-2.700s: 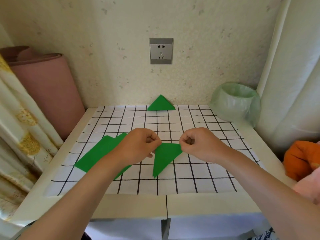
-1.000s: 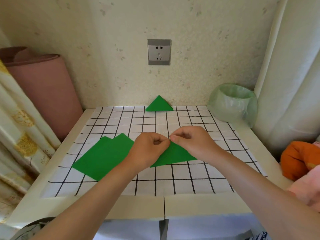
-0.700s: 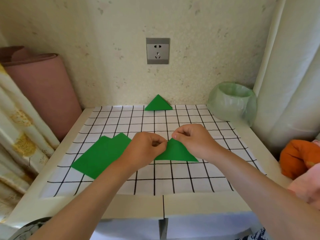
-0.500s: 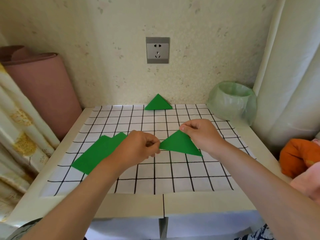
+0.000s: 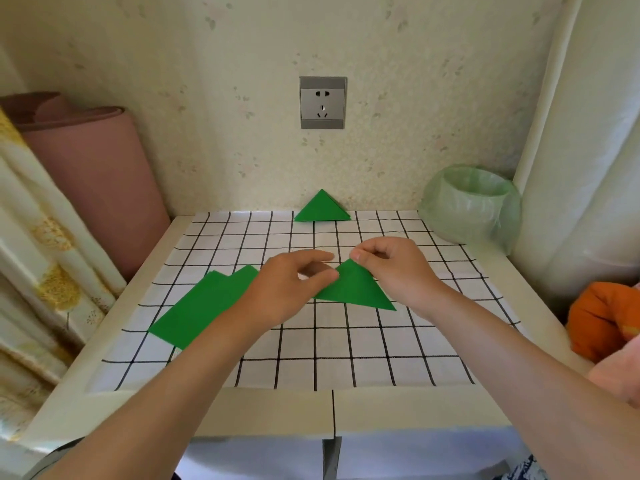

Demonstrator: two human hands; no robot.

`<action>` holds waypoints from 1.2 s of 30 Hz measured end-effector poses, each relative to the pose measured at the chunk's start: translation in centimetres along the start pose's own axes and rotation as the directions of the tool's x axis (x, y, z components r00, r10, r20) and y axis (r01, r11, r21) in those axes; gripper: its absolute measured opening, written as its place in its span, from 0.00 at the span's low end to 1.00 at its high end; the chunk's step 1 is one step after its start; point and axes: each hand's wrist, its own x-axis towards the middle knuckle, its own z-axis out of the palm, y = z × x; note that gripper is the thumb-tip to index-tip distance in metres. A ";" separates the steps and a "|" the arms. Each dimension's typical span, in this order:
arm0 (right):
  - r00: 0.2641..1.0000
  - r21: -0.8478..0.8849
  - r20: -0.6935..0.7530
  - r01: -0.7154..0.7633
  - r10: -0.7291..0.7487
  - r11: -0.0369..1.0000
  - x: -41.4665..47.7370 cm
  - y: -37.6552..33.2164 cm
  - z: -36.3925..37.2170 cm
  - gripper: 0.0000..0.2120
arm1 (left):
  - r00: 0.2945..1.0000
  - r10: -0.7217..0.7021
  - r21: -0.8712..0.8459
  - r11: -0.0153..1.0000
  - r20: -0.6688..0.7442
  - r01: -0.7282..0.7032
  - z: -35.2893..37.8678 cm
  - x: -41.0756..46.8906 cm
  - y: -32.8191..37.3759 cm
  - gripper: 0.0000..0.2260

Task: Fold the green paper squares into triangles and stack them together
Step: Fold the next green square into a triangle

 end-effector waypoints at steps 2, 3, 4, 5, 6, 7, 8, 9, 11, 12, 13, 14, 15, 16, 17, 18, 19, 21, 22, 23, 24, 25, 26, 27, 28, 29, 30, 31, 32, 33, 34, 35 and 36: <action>1.000 0.006 -0.024 0.015 -0.015 1.000 0.4 -0.2 0.5 0.04 | 1.000 -0.016 -0.051 0.999 0.021 0.017 0.2 0.5 0.1 0.06; 0.999 0.015 -0.030 0.022 -0.022 1.000 0.6 -0.3 0.5 0.03 | 0.999 -0.036 -0.089 0.995 0.008 0.037 0.2 0.8 0.0 0.06; 0.999 0.023 -0.021 0.025 -0.024 0.999 0.9 -0.2 0.5 0.03 | 0.998 -0.062 -0.123 0.991 -0.015 0.060 0.1 1.1 -0.1 0.05; 1.000 0.017 0.007 0.021 -0.022 1.000 1.1 -0.1 0.4 0.03 | 0.995 -0.094 -0.158 0.984 -0.041 0.087 0.0 1.4 -0.4 0.04; 0.999 -0.014 0.049 0.013 -0.012 1.000 1.4 0.0 0.3 0.04 | 0.989 -0.130 -0.200 0.973 -0.067 0.114 -0.1 1.8 -0.6 0.04; 0.996 -0.065 0.088 0.003 0.003 0.998 1.8 0.4 0.2 0.03 | 0.982 -0.164 -0.241 0.961 -0.092 0.138 -0.3 2.2 -0.9 0.03; 0.994 -0.118 0.111 -0.004 0.017 0.993 2.1 0.7 0.2 0.02 | 0.976 -0.183 -0.262 0.954 -0.116 0.147 -0.4 2.6 -1.3 0.03; 0.993 -0.158 0.116 -0.005 0.024 0.987 2.6 1.0 0.1 0.03 | 0.973 -0.183 -0.260 0.955 -0.141 0.142 -0.5 3.1 -1.7 0.04; 0.994 -0.191 0.104 0.007 0.013 0.982 3.6 1.6 0.2 0.05 | 0.971 -0.159 -0.222 0.968 -0.180 0.117 -0.8 4.3 -2.5 0.05; 0.995 -0.204 0.100 0.016 0.005 0.979 4.1 1.8 0.3 0.06 | 0.969 -0.147 -0.199 0.974 -0.200 0.107 -1.0 4.9 -3.0 0.05; 0.995 -0.222 0.096 0.026 -0.005 0.975 4.6 2.1 0.5 0.06 | 0.966 -0.137 -0.173 0.980 -0.219 0.100 -1.1 5.5 -3.4 0.05; 0.996 -0.241 0.086 0.034 -0.013 0.970 5.2 2.3 0.8 0.05 | 0.965 -0.125 -0.142 0.985 -0.230 0.094 -1.1 6.2 -4.0 0.05; 0.997 -0.253 0.069 0.037 -0.020 0.967 5.9 2.7 1.0 0.05 | 0.969 -0.112 -0.112 0.990 -0.222 0.088 -1.2 6.9 -4.6 0.06; 0.999 -0.262 0.048 0.035 -0.023 0.965 6.7 3.0 1.1 0.05 | 0.976 -0.099 -0.083 0.993 -0.193 0.085 -1.2 7.6 -5.2 0.06; 0.999 -0.271 0.026 0.030 -0.024 0.962 7.6 3.3 1.3 0.06 | 0.984 -0.091 -0.044 0.995 -0.154 0.085 -1.2 8.3 -5.9 0.06; 1.000 -0.284 0.004 0.024 -0.024 0.959 8.5 3.6 1.3 0.06 | 0.989 -0.082 0.010 0.996 -0.121 0.084 -1.3 9.1 -6.6 0.05; 1.000 -0.297 -0.018 0.017 -0.024 0.955 9.5 3.9 1.4 0.06 | 0.992 -0.072 0.062 0.995 -0.104 0.079 -1.3 9.9 -7.2 0.05; 0.997 -0.312 -0.064 0.013 -0.035 0.950 11.4 4.4 1.5 0.05 | 0.992 -0.058 0.114 0.991 -0.113 0.070 -1.5 11.5 -8.2 0.06; 0.995 -0.320 -0.088 0.017 -0.048 0.947 12.2 4.6 1.6 0.05 | 0.990 -0.053 0.121 0.990 -0.132 0.069 -1.5 12.3 -8.5 0.06; 0.992 -0.335 -0.109 0.023 -0.064 0.942 13.0 4.9 1.7 0.05 | 0.987 -0.050 0.125 0.990 -0.154 0.069 -1.4 13.2 -8.8 0.06; 0.989 -0.356 -0.127 0.029 -0.079 0.934 13.7 5.1 1.9 0.05 | 0.983 -0.045 0.132 0.989 -0.176 0.069 -1.3 14.0 -9.0 0.06; 0.985 -0.377 -0.144 0.031 -0.091 0.926 14.4 5.4 2.1 0.05 | 0.980 -0.035 0.146 0.987 -0.197 0.064 -1.2 14.8 -9.4 0.05; 0.983 -0.394 -0.158 0.029 -0.098 0.919 15.1 5.7 2.4 0.05 | 0.976 -0.024 0.161 0.985 -0.217 0.060 -1.1 15.6 -9.8 0.05; 0.982 -0.410 -0.165 0.021 -0.096 0.912 15.7 6.1 2.6 0.04 | 0.971 -0.018 0.171 0.983 -0.239 0.060 -1.0 16.2 -10.2 0.06; 0.982 -0.429 -0.163 0.012 -0.091 0.903 16.2 6.5 2.9 0.04 | 0.966 -0.013 0.178 0.982 -0.258 0.060 -1.0 16.8 -10.7 0.06; 0.984 -0.449 -0.157 0.003 -0.082 0.893 16.8 6.9 3.2 0.03 | 0.963 -0.005 0.190 0.980 -0.270 0.059 -1.0 17.4 -11.1 0.06; 0.986 -0.469 -0.150 -0.004 -0.075 0.883 17.2 7.3 3.5 0.03 | 0.962 0.008 0.213 0.976 -0.274 0.053 -1.0 17.9 -11.5 0.06; 0.987 -0.485 -0.145 -0.007 -0.073 0.874 17.6 7.7 3.6 0.03 | 0.962 0.021 0.241 0.969 -0.272 0.047 -0.9 18.3 -11.9 0.06; 0.987 -0.501 -0.140 -0.002 -0.079 0.865 17.9 8.0 3.7 0.02 | 0.963 0.032 0.265 0.963 -0.268 0.041 -0.9 18.7 -12.1 0.06; 0.986 -0.514 -0.139 0.004 -0.088 0.858 18.2 8.2 3.8 0.02 | 0.964 0.042 0.285 0.958 -0.263 0.036 -0.9 19.0 -12.3 0.07; 0.985 -0.524 -0.144 0.007 -0.096 0.852 18.5 8.3 3.8 0.03 | 0.964 0.051 0.302 0.953 -0.260 0.031 -0.9 19.3 -12.4 0.07; 0.983 -0.534 -0.153 0.004 -0.101 0.845 18.7 8.3 3.8 0.03 | 0.964 0.059 0.320 0.947 -0.260 0.029 -0.8 19.5 -12.5 0.07; 0.981 -0.547 -0.162 0.002 -0.108 0.837 18.8 8.3 3.9 0.03 | 0.962 0.065 0.336 0.942 -0.265 0.029 -0.7 19.7 -12.6 0.06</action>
